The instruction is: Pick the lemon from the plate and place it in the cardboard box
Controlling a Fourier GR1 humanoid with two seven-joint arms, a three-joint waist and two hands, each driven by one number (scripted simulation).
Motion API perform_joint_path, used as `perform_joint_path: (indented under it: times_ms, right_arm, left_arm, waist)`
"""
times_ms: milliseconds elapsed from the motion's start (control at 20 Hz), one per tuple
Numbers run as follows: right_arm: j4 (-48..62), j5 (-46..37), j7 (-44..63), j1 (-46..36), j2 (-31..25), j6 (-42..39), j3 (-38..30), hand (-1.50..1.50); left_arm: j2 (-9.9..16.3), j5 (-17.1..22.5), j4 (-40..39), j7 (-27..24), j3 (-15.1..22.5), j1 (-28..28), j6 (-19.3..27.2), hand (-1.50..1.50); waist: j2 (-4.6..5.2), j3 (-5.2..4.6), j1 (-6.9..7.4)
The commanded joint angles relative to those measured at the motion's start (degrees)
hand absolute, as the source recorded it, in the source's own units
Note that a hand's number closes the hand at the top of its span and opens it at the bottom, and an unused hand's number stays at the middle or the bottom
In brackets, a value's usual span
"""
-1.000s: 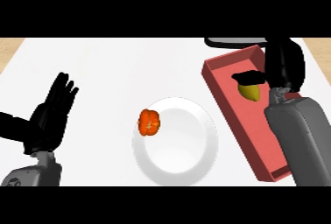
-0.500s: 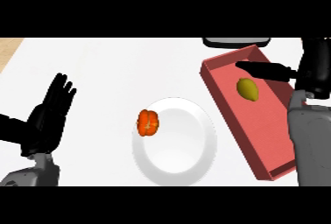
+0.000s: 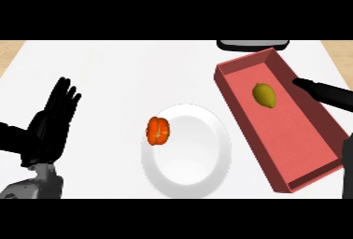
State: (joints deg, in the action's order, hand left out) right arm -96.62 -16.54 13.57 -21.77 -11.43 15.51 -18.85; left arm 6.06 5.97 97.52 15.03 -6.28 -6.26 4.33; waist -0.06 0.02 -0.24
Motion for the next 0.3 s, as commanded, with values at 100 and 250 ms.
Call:
perform_joint_path:
  times_ms: [100,250]
  right_arm:
    - [-0.19,8.10,-6.14,4.98,-2.84,-2.21,-5.45,-1.50]
    - [-0.70,11.38,-8.43,9.73,-3.84,-4.97,-7.81,-1.50]
  left_arm:
    - [-0.49,-0.56,-0.74,1.06,0.53,-1.88,0.72,0.00]
    - [-1.63,-1.71,-1.40,-3.79,1.66,2.58,-0.18,0.00]
  waist:
    - [0.05,-0.01,0.14]
    - [0.04,-0.01,0.17]
